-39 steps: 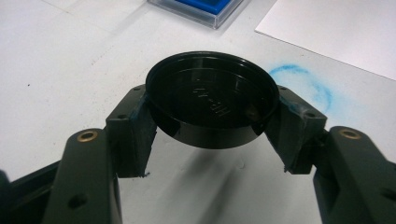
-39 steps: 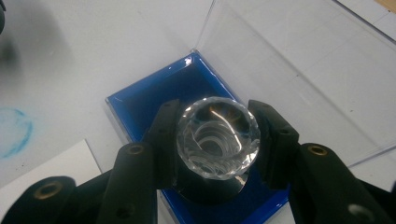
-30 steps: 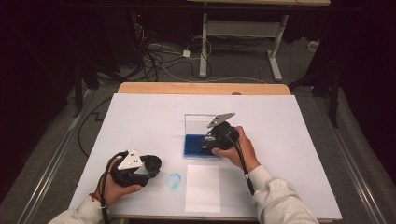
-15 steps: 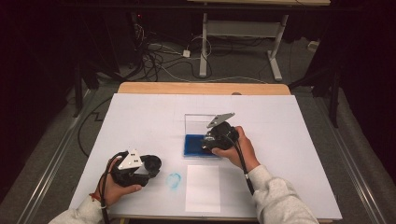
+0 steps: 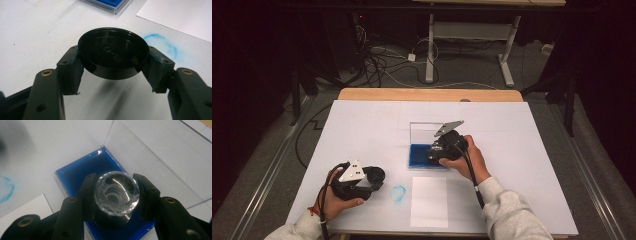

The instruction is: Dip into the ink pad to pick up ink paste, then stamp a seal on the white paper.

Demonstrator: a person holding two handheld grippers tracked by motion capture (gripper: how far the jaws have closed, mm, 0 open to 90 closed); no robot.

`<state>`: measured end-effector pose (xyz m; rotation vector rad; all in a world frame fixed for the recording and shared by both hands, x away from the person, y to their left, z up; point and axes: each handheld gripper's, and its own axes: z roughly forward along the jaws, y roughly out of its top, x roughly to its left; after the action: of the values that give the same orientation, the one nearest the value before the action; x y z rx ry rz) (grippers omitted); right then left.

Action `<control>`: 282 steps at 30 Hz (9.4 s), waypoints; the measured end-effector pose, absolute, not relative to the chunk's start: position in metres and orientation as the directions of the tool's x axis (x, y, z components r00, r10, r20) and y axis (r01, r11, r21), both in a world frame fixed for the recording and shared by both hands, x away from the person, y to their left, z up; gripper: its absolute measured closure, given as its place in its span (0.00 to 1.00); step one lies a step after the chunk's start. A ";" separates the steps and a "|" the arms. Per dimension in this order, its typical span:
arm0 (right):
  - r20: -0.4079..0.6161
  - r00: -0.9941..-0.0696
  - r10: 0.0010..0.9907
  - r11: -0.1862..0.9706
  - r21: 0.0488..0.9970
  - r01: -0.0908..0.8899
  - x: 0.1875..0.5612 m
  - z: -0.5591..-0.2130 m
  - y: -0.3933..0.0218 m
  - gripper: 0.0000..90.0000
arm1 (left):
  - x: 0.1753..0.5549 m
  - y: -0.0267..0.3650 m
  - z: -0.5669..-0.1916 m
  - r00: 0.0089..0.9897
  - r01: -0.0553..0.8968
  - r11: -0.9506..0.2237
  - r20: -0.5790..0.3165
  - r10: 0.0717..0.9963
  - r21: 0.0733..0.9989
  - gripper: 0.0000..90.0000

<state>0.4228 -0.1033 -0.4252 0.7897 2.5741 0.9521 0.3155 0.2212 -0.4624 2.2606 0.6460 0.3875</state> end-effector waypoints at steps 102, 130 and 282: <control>-0.117 -0.841 0.528 0.501 0.842 0.197 0.341 -0.353 -0.154 0.63 | 0.319 0.221 -0.462 0.837 0.321 -0.602 0.079 0.542 0.731 0.41; -0.114 -0.892 0.437 0.557 0.813 0.169 0.317 -0.367 -0.137 0.63 | 0.319 0.221 -0.463 0.838 0.321 -0.605 0.079 0.540 0.728 0.41; -0.112 -0.898 0.426 0.567 0.806 0.169 0.296 -0.401 -0.134 0.63 | 0.316 0.213 -0.462 0.851 0.307 -0.630 0.090 0.518 0.713 0.41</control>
<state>0.2956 -0.1336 -0.4010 0.4900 2.5086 1.2445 0.3163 0.2134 -0.4618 2.2942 0.5961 0.3732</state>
